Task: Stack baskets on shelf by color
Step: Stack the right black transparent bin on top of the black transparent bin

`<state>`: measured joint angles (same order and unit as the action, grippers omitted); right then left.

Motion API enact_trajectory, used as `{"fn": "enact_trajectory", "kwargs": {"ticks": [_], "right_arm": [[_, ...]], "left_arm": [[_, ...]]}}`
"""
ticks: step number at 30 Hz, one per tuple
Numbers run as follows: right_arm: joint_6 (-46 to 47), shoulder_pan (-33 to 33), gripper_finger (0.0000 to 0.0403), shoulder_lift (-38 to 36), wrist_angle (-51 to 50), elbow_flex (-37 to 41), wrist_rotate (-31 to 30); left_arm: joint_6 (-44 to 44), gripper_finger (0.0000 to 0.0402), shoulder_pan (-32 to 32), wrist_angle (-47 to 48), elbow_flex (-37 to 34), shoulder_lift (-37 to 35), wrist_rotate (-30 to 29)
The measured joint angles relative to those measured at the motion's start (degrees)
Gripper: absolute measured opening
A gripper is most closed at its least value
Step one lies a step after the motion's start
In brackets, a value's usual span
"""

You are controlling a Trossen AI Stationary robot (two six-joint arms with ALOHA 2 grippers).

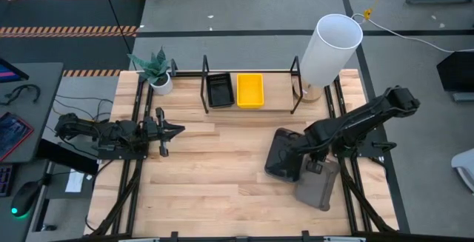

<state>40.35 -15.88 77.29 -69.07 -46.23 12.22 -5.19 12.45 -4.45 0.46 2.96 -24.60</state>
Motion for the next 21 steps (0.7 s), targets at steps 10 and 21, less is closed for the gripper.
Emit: {"fn": "enact_trajectory", "kwargs": {"ticks": [10, 21], "right_arm": [[-2.55, 2.22, 0.0006, -5.73, -12.79, -12.38, -0.21], [-3.91, 6.66, 0.0003, -6.15, -20.77, -32.49, -2.46]], "left_arm": [[0.0, 0.0028, 0.0, -0.01, 0.01, 0.01, 0.0], [0.0, 0.003, 0.0, -0.02, -0.01, 0.02, 0.0]]}}
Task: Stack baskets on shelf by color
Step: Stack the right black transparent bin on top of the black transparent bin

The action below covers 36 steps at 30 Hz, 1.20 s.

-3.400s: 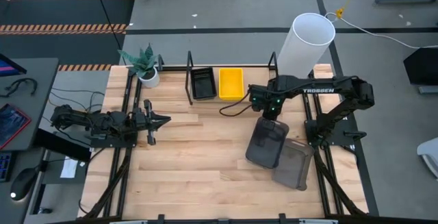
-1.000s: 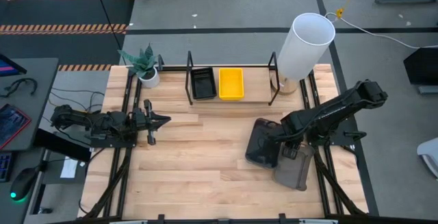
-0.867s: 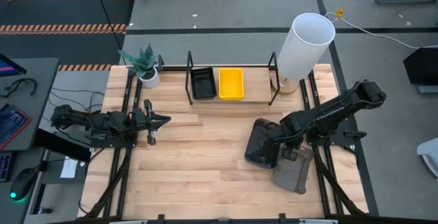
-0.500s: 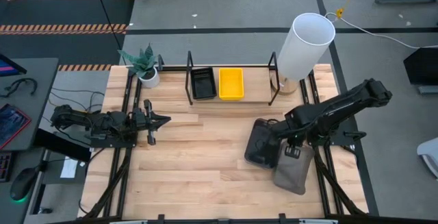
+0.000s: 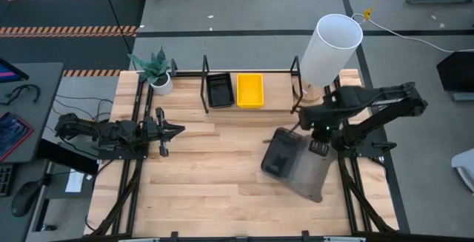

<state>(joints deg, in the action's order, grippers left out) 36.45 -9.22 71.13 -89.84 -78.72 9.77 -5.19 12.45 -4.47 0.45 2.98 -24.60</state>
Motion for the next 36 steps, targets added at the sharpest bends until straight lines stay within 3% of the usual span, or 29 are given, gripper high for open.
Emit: {"fn": "enact_trajectory", "kwargs": {"ticks": [5, 23, 36], "right_arm": [[0.43, 3.57, 0.0003, 0.09, -0.16, -3.26, -3.37], [-13.53, 17.76, 0.0003, 8.13, -0.15, -3.34, -4.17], [-16.07, 19.11, 0.0005, 17.65, -0.2, -3.34, -0.13]], "left_arm": [[0.0, 0.0023, 0.0, 0.0, 0.02, -0.02, 0.0], [0.0, 0.0025, 0.0, 0.01, 0.02, 0.0, 0.0], [0.0, 0.0036, 0.0, 0.0, 0.0, 0.0, 0.0]]}}
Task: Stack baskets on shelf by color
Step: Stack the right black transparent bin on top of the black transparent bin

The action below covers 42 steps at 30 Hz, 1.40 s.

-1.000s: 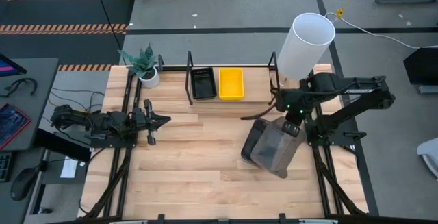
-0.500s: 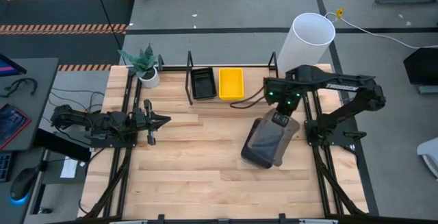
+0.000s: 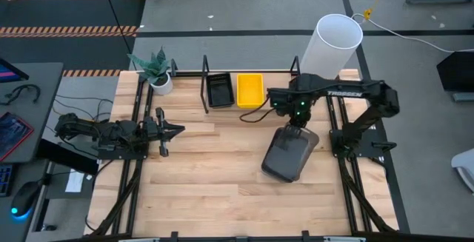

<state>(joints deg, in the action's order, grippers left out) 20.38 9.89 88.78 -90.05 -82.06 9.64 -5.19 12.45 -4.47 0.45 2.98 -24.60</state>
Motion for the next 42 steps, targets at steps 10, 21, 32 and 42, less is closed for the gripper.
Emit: {"fn": "enact_trajectory", "kwargs": {"ticks": [10, 21, 32, 42], "right_arm": [[-0.31, -2.24, 0.0016, 5.87, 2.07, -0.02, 0.72], [-3.19, -3.32, 0.003, 7.66, 2.99, 0.02, 0.94], [-3.41, -3.39, 0.0016, 7.64, 3.23, 0.02, 0.95], [-3.02, -3.41, 0.0079, 7.57, 3.11, 0.02, 1.07]], "left_arm": [[0.0, 0.0024, 0.0, 0.0, 0.02, 0.0, 0.0], [0.0, 0.0036, 0.0, 0.02, 0.0, 0.0, 0.0], [0.0, 0.0023, 0.0, 0.02, 0.02, 0.0, 0.0], [0.0, 0.0036, 0.0, 0.0, 0.0, -0.02, 0.0]]}}
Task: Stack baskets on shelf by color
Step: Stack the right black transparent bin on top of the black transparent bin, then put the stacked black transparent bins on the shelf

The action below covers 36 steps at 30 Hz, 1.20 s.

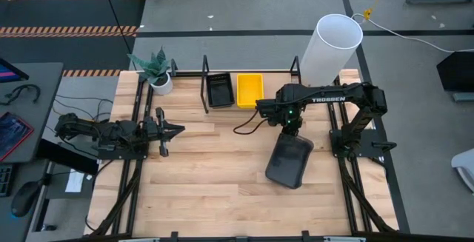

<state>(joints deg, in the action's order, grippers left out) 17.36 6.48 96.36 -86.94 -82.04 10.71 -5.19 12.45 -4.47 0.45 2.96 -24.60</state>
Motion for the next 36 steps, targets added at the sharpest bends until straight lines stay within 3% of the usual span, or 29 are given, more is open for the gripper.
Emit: {"fn": "enact_trajectory", "kwargs": {"ticks": [18, 36], "right_arm": [[5.24, -1.2, 0.0138, -0.09, -0.7, -7.72, -2.25], [28.96, -27.36, 0.0147, 3.66, 20.92, -7.76, -2.03]], "left_arm": [[0.0, 0.0031, 0.0, 0.02, 0.02, 0.02, 0.0], [0.0, 0.0023, 0.0, -0.02, 0.01, 0.02, 0.01]]}}
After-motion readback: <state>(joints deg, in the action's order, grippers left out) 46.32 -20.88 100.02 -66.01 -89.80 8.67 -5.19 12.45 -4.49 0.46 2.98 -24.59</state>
